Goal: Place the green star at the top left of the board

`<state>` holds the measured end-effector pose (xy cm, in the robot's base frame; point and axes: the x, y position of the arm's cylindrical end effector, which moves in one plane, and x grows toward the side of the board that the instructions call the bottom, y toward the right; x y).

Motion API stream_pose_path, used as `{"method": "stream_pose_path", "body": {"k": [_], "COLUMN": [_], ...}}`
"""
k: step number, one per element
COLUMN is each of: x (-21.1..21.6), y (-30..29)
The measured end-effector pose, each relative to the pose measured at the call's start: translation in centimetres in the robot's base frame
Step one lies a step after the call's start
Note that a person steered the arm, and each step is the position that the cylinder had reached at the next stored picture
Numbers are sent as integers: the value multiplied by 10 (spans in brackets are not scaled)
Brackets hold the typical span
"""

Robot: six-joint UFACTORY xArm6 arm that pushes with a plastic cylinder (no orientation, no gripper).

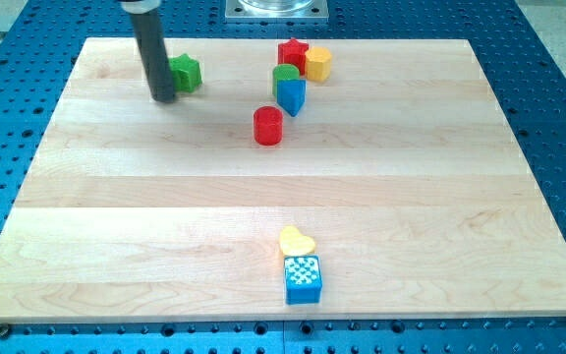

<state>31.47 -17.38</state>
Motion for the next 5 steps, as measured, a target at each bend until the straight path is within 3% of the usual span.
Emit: {"method": "stream_pose_path", "body": {"k": [1,2,3,5], "x": [-9,-2,1,-30], "y": [-10,24,93,107]}}
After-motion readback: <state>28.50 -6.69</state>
